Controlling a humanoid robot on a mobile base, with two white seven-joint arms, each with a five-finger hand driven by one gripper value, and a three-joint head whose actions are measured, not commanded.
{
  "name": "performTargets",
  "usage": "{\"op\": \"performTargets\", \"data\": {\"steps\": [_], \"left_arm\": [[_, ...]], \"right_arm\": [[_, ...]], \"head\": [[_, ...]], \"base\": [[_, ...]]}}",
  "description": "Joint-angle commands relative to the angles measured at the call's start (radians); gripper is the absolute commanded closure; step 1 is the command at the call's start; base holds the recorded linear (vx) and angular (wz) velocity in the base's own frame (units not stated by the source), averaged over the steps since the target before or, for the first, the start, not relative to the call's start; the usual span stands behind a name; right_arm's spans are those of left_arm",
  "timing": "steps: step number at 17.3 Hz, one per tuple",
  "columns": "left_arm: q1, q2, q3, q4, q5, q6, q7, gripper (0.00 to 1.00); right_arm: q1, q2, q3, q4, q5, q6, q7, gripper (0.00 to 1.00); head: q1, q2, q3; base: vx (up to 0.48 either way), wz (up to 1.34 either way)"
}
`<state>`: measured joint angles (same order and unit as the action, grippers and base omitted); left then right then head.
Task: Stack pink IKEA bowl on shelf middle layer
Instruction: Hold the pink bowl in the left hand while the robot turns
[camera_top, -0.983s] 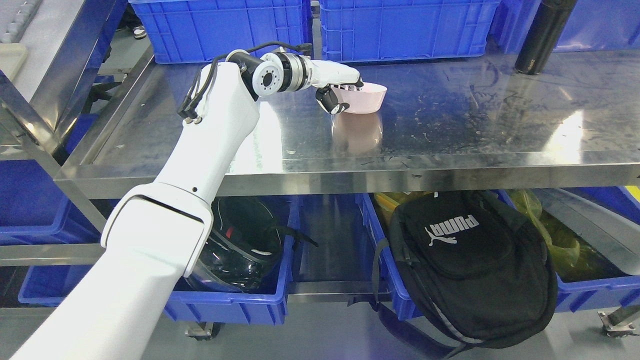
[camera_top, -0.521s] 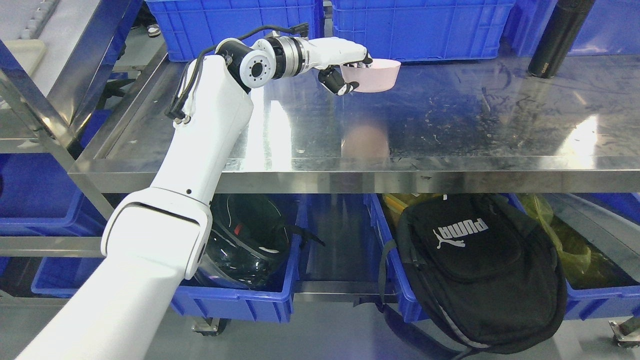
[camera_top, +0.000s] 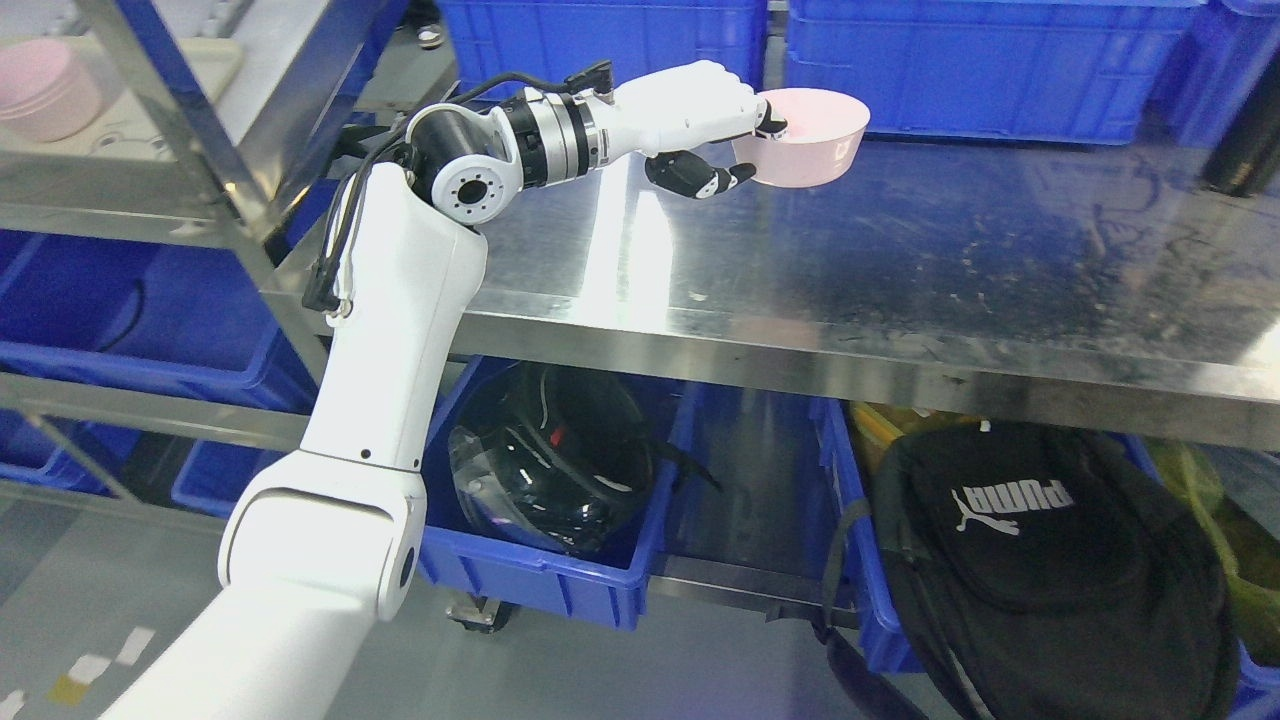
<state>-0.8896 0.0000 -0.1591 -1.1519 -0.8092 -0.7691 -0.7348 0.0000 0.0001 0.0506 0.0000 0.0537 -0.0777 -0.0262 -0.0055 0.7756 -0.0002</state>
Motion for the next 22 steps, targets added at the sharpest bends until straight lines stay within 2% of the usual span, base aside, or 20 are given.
{"op": "performTargets", "data": {"steps": [1,14,22], "left_arm": [[0.113,0.017,0.121,-0.425,0.091,-0.016,0.002,0.99],[0.369,0.017,0.064,-0.439,0.102,-0.016,0.029,0.98],[0.414,0.017,0.062,-0.439,0.111,-0.016,0.029,0.98]], "right_arm": [[0.023,-0.018,0.000,-0.018,0.000,-0.005,0.000,0.00],[0.023,-0.018,0.000,-0.018,0.000,-0.005,0.000,0.00],[0.023,-0.018,0.000,-0.018,0.000,-0.005,0.000,0.00]], "head": [[0.0000,0.000,0.000],[0.0000,0.000,0.000],[0.0000,0.000,0.000]], "base": [[0.000,0.62],[0.000,0.92],[0.047,0.77]]}}
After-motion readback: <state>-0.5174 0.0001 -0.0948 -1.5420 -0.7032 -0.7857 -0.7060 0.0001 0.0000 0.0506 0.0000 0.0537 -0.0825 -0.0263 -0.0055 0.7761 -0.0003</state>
